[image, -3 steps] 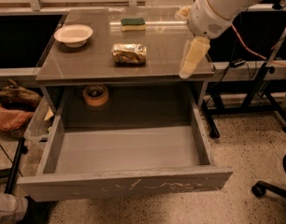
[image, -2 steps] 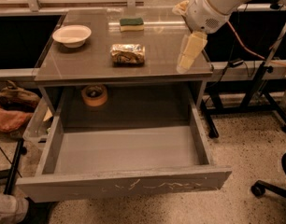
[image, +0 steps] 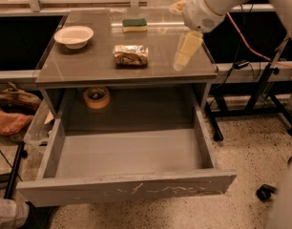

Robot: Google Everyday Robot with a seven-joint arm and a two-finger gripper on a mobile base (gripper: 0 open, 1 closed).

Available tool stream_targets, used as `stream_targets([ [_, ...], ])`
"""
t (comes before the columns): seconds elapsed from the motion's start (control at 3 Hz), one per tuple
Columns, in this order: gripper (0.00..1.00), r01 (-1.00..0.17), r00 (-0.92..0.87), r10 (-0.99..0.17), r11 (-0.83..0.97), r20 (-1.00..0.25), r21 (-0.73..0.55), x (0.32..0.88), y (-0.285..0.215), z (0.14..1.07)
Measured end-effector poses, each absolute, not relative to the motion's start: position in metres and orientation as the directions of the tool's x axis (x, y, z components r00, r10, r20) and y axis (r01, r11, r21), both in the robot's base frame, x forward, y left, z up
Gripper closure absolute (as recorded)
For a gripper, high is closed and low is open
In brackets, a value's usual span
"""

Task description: Place orange can into top drawer

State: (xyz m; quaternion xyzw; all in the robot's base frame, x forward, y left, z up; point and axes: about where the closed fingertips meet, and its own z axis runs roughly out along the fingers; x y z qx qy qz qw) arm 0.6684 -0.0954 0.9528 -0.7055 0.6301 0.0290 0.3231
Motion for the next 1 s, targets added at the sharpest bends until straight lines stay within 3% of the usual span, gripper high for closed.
stream_targets([
  [0.33, 0.0, -0.895, 0.272, -0.812, -0.017, -0.516, -0.446, 0.722, -0.064, 0.95],
  [1.0, 0.0, -0.89, 0.288, -0.811, -0.03, -0.51, -0.455, 0.736, -0.051, 0.951],
])
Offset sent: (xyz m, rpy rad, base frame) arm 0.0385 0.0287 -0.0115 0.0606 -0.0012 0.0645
